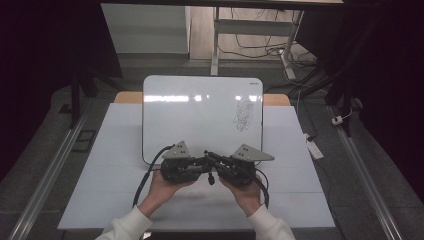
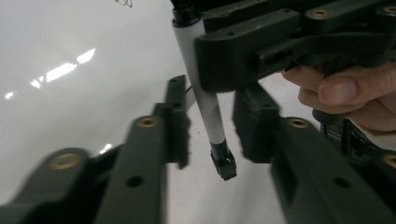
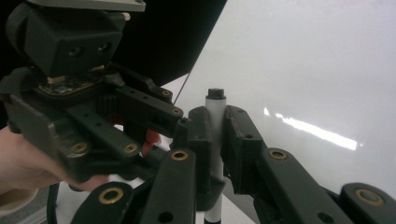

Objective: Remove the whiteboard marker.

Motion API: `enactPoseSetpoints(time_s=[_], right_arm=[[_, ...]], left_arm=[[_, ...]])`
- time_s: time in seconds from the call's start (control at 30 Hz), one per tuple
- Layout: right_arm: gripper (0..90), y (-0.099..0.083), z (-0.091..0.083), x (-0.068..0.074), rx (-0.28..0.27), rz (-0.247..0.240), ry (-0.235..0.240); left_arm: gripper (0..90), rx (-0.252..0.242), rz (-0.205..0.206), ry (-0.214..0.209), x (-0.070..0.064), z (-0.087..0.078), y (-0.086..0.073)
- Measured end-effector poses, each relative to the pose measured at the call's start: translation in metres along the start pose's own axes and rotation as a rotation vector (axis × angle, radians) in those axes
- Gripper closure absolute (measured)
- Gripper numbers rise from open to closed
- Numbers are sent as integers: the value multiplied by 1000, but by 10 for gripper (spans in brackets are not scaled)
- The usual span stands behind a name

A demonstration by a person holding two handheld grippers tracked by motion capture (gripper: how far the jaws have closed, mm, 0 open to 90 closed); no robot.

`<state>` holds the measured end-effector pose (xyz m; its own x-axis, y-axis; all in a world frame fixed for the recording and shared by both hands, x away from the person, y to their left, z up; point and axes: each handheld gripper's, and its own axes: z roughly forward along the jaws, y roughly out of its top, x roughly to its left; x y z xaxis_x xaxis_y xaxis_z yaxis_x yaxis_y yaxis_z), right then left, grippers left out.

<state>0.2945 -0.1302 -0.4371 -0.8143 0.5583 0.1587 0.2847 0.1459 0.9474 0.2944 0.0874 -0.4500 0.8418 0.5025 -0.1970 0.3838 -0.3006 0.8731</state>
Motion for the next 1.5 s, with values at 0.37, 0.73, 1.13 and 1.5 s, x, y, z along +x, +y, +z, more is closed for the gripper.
enactPoseSetpoints(time_s=[0.37,0.73,1.13,1.5], right_arm=[[640,8,-8,-1,-37,-5,52],[488,3,-15,-36,203,-139,296],[512,-14,2,-34,396,-216,503],[705,-17,8,-21,472,-287,594]], left_arm=[[815,-12,-4,-8,8,-9,-1],[816,4,53,-120,11,-17,0],[816,43,91,-288,2,-9,2],[816,71,108,-367,0,-4,2]])
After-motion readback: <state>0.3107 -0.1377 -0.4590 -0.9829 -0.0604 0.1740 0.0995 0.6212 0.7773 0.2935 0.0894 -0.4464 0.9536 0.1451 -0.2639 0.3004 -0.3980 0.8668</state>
